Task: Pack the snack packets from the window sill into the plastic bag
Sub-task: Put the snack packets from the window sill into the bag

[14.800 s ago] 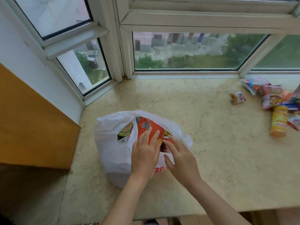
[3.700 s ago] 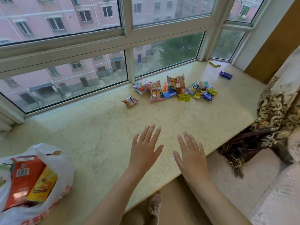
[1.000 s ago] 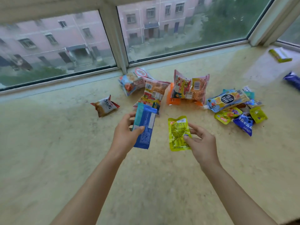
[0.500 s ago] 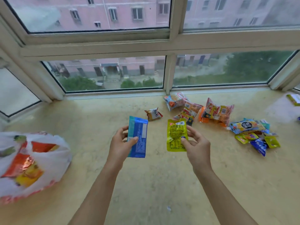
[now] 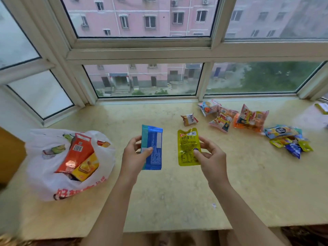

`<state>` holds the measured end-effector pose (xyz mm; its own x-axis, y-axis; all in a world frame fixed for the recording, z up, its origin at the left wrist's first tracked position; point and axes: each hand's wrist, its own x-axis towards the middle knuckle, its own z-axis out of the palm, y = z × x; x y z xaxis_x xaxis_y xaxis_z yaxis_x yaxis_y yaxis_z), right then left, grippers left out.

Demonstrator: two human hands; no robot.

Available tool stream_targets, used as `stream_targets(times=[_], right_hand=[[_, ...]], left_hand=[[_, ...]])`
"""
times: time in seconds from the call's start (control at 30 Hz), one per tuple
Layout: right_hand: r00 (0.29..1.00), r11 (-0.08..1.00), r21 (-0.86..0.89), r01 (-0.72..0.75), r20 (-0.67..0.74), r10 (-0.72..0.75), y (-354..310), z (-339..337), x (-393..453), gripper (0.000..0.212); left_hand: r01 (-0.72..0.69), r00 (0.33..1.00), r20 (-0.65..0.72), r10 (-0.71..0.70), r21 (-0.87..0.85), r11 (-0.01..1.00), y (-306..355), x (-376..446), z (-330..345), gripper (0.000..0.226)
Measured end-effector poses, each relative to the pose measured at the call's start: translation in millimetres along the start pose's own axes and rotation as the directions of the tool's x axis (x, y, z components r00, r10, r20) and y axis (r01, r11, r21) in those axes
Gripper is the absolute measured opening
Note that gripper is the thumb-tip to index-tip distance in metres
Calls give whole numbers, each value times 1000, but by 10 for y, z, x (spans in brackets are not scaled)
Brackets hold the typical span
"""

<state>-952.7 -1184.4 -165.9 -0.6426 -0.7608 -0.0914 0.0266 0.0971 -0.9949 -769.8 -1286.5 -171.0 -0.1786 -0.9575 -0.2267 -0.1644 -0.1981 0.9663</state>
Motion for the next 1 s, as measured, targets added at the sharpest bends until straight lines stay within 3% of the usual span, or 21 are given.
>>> stream_targets(times=[0.53,0.83,1.0], right_hand=[[943,999,-37,8,333,5,23,1023,-706,44],[911,986,-145,80,411,-14,145,2281,-698,52],[931,975,-220,4,358,77,375,3085,-561,53]], left_hand=[[-12,965,-260,15,13,1000,-218,-607,-1291,40],[80,939,-330,-98,-68,995,-643,96,-2239,46],[178,937,-298,-183,-44,983,-892,733,-2691,48]])
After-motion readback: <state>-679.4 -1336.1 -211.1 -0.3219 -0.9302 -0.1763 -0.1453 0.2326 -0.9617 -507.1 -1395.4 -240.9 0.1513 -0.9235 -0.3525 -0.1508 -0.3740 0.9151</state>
